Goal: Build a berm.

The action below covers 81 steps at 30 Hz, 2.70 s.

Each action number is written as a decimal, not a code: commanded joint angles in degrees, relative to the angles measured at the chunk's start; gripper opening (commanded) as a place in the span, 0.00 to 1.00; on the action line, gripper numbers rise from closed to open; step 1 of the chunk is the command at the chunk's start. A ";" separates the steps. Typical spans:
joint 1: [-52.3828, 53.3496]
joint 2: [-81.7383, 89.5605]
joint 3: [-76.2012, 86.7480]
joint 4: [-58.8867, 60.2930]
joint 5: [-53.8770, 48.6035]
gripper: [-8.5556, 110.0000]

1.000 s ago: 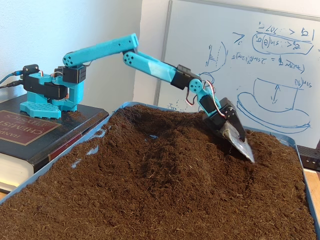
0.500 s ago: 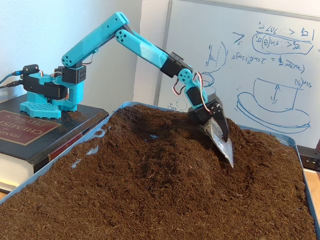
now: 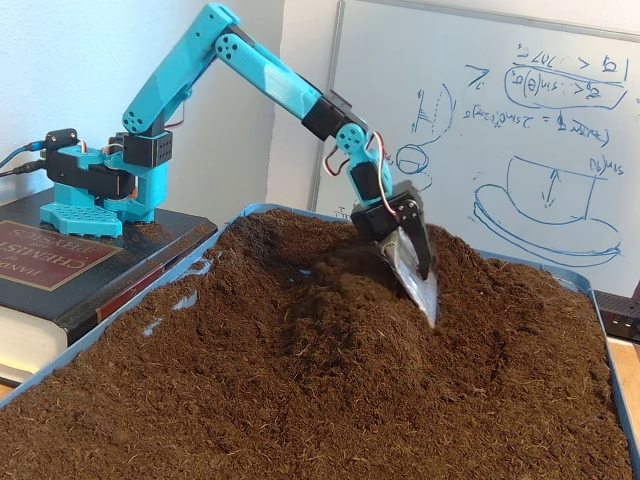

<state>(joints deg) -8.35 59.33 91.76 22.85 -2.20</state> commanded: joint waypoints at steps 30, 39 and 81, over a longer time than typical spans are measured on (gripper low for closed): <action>-6.42 -11.07 -46.49 -0.79 8.17 0.07; -9.40 -34.89 -69.35 -0.79 13.36 0.07; -5.80 -35.68 -71.63 43.07 13.36 0.08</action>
<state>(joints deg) -16.17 19.07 19.25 62.58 11.34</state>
